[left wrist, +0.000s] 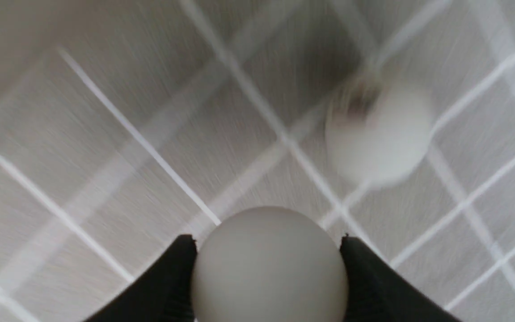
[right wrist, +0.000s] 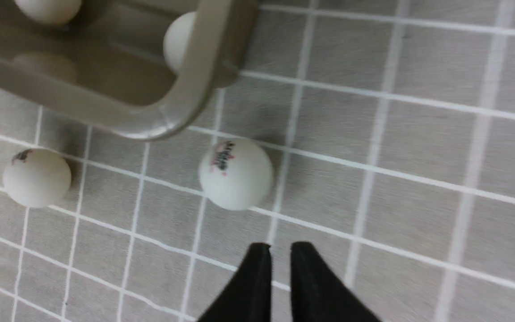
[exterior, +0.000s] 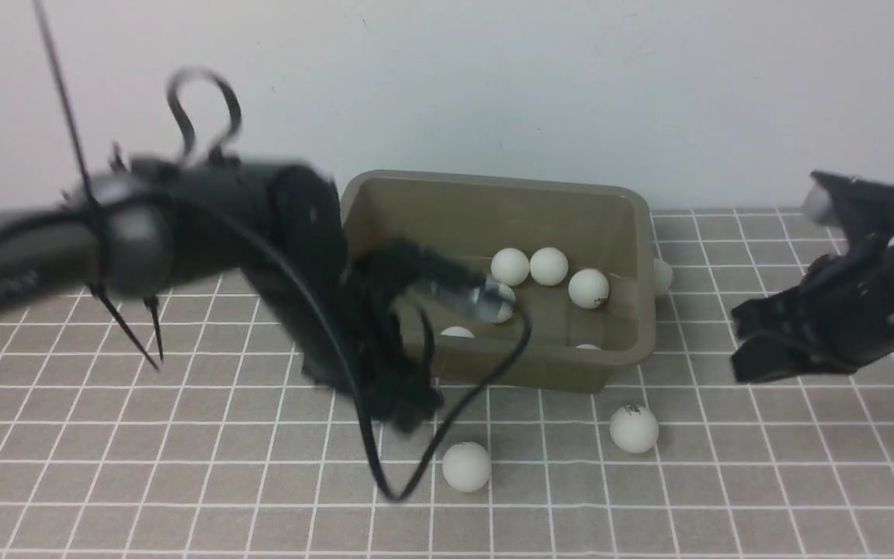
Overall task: Put the table tennis balls into the box on the grey coffee tablecloth.
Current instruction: 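Reach for and grasp a ping pong ball on the table beside the basket, then drop the ball into the bin, then reach for and grasp a ping pong ball on the table, then release the ping pong ball into the bin and lift the gripper away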
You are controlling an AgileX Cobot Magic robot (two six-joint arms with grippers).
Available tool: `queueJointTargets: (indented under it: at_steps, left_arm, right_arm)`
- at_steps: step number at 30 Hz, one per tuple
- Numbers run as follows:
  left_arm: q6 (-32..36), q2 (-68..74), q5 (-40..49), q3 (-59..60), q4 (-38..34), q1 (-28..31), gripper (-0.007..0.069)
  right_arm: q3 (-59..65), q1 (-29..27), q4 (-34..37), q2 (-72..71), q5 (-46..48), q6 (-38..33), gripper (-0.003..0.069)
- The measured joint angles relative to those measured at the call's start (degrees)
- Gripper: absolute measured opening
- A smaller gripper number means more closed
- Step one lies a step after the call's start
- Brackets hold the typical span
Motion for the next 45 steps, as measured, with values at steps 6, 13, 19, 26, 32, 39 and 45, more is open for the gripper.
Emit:
queueJointTargets:
  at_steps: [6, 13, 19, 26, 32, 39, 45]
  left_arm:
    - [-0.51, 2.34, -0.29, -15.34, 2.78, -0.04, 0.0352]
    - [-7.13, 14.05, 1.21, -23.93, 5.30, -0.04, 0.0382]
    - [-10.61, 18.21, 7.62, -27.49, 8.09, -0.04, 0.0504]
    - [-14.44, 11.70, 17.90, -33.35, 13.52, 1.10, 0.0036]
    - [-14.72, 3.81, 18.13, -22.84, 8.78, 2.67, -0.0005]
    - [-9.29, -1.31, 9.03, -1.26, -6.40, 2.08, -0.0004]
    - [1.06, 2.23, 2.38, 3.64, -12.44, 0.11, 0.0114]
  right_arm:
    - [0.95, 7.28, 3.77, 5.76, -9.23, -6.39, 0.0357]
    - [0.95, 10.84, 4.53, 13.40, -16.72, -6.56, 0.0577]
    - [0.82, 11.40, 5.24, 16.54, -17.84, -6.46, 0.0444]
    - [-1.39, 10.89, 0.44, 7.17, -4.72, -2.69, 0.0365]
    - [-9.98, 10.79, -0.01, -0.55, -4.23, -1.41, 0.0365]
    - [-25.38, 10.79, -1.71, 6.68, -5.34, -1.29, 0.0382]
    - [-34.87, 10.79, -6.64, 12.66, 0.47, 1.20, 0.0586]
